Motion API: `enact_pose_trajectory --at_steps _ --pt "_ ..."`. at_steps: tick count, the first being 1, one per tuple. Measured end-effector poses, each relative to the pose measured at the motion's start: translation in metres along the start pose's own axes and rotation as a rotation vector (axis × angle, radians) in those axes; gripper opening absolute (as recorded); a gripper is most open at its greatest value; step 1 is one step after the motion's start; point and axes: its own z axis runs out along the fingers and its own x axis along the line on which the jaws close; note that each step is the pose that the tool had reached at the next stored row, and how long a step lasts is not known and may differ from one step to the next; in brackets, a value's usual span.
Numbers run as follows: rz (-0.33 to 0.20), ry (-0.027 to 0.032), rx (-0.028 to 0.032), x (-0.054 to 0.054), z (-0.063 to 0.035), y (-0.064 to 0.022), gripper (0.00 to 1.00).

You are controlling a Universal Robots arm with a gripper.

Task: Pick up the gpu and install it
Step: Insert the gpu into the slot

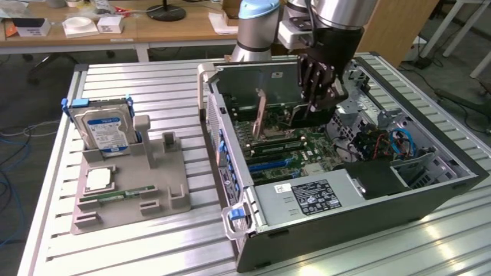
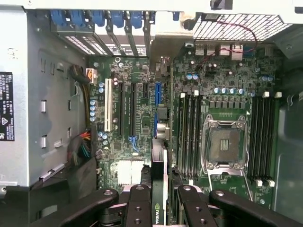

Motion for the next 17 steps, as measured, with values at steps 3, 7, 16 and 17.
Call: enact_pose_trajectory --at_steps 3,7,16,17 --pt "0.0 -0.0003 -0.0001 -0.0001 0.0031 0.0004 0.26" --pt "0.0 -0.0036 -0.0001 -0.0001 0.0051 0.0026 0.26" --pt "0.0 -0.0039 0.0002 -0.0001 0.0086 0.0028 0.26" --pt "0.0 -0.0039 0.0002 -0.0002 0.0096 0.0029 0.26"
